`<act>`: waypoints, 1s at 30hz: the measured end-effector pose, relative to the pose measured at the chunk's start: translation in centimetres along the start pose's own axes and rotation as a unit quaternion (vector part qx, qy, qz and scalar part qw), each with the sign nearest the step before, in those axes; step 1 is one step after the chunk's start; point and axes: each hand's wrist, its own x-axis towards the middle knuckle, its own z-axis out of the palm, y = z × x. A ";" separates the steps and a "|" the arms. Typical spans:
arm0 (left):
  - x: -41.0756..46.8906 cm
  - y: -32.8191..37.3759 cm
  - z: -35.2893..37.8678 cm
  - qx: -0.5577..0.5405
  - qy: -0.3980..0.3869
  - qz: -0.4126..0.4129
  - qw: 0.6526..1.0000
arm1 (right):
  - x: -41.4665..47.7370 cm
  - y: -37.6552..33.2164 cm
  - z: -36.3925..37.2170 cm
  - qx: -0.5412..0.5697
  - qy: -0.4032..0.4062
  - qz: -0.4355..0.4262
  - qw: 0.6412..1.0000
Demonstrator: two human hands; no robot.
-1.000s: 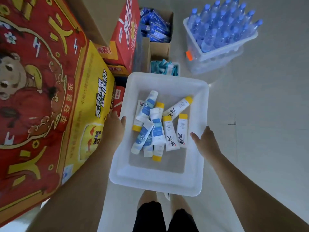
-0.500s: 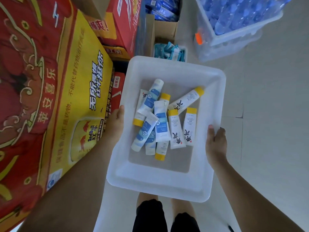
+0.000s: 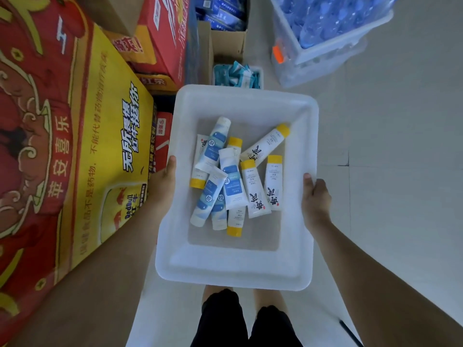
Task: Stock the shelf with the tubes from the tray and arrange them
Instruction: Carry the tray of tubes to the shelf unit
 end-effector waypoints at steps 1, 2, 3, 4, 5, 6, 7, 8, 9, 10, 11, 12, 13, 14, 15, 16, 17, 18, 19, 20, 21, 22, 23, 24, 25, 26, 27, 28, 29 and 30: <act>-0.2 0.4 -0.1 0.003 0.004 -0.005 1.000 | 0.0 -0.3 -0.3 0.003 0.003 -0.003 1.000; -0.4 0.8 -0.2 0.005 0.005 -0.011 1.000 | 0.1 -0.7 -0.6 0.005 0.005 -0.007 1.000; -0.7 1.2 -0.2 0.003 0.007 -0.011 1.000 | 0.0 -1.1 -1.0 0.006 0.009 -0.011 1.000; -0.9 1.6 -0.3 -0.001 0.007 -0.014 1.000 | 0.0 -1.5 -1.5 0.006 0.013 -0.014 1.000; -1.3 2.0 -0.4 -0.001 0.008 -0.013 1.000 | -0.1 -1.7 -2.0 0.006 0.018 -0.017 1.000; -1.8 2.6 -0.6 -0.002 0.006 -0.014 1.000 | -0.2 -2.0 -2.6 0.006 0.025 -0.020 0.999; -2.3 3.2 -0.8 -0.003 0.007 -0.014 1.000 | -0.3 -2.2 -3.2 0.007 0.031 -0.024 0.999; -2.7 3.7 -0.9 -0.004 0.007 -0.016 1.000 | -0.5 -2.4 -3.9 0.005 0.037 -0.027 0.999; -3.2 4.4 -1.1 -0.004 0.006 -0.016 1.000 | -0.7 -2.7 -4.6 0.002 0.044 -0.030 0.999; -3.8 5.2 -1.3 0.001 0.002 -0.016 1.000 | -1.0 -2.9 -5.4 -0.003 0.050 -0.032 0.998; -4.4 6.1 -1.6 0.010 -0.006 -0.013 1.000 | -1.3 -3.2 -6.3 -0.008 0.055 -0.032 0.998; -5.2 7.0 -1.8 0.019 -0.012 -0.008 1.000 | -1.6 -3.4 -7.2 -0.009 0.061 -0.031 0.998; -5.9 7.9 -1.9 0.024 -0.017 0.003 1.000 | -1.9 -3.6 -8.1 -0.007 0.069 -0.030 0.997; -6.6 8.8 -1.9 0.022 -0.018 0.016 0.999 | -2.2 -3.7 -9.1 -0.002 0.078 -0.031 0.996; -7.3 9.7 -2.0 0.018 -0.017 0.030 0.999 | -2.5 -3.8 -10.1 0.004 0.087 -0.033 0.996; -8.1 10.7 -2.1 0.018 -0.017 0.045 0.999 | -2.8 -3.9 -11.1 0.009 0.095 -0.036 0.995; -8.9 11.8 -2.1 0.027 -0.026 0.055 0.998 | -3.1 -4.0 -12.2 0.015 0.102 -0.038 0.994; -9.7 12.8 -2.0 0.044 -0.039 0.064 0.996 | -3.4 -4.1 -13.3 0.020 0.108 -0.040 0.993; -10.5 13.9 -1.9 0.052 -0.049 0.068 0.995 | -3.6 -4.3 -14.4 0.026 0.114 -0.040 0.992; -11.2 15.0 -1.8 0.051 -0.052 0.076 0.995 | -3.9 -4.4 -15.7 0.033 0.120 -0.040 0.991; -11.9 16.1 -1.6 0.044 -0.058 0.079 0.994 | -4.1 -4.4 -17.0 0.042 0.126 -0.040 0.990; -12.7 17.2 -1.3 0.038 -0.064 0.084 0.994 | -4.2 -4.4 -18.4 0.050 0.132 -0.041 0.989; -13.6 18.2 -0.8 0.025 -0.074 0.088 0.993 | -4.3 -4.3 -19.7 0.058 0.139 -0.043 0.988; -14.6 19.2 -0.4 0.007 -0.079 0.100 0.992 | -4.4 -4.2 -21.1 0.067 0.145 -0.043 0.986; -15.7 20.2 0.0 -0.004 -0.080 0.112 0.990 | -4.4 -3.9 -22.4 0.078 0.152 -0.041 0.985; -16.9 21.2 0.5 -0.010 -0.078 0.128 0.989 | -4.5 -3.6 -23.9 0.088 0.159 -0.040 0.983; -18.0 22.0 1.1 -0.006 -0.079 0.138 0.987 | -4.5 -3.2 -25.3 0.097 0.164 -0.039 0.981; -19.0 22.7 1.8 0.003 -0.082 0.146 0.986 | -4.4 -2.8 -26.8 0.104 0.168 -0.040 0.979; -20.1 23.5 2.5 0.015 -0.088 0.147 0.985 | -4.3 -2.3 -28.3 0.109 0.171 -0.043 0.978; -21.2 24.3 3.4 0.029 -0.096 0.149 0.984 | -4.2 -1.8 -29.9 0.111 0.174 -0.045 0.977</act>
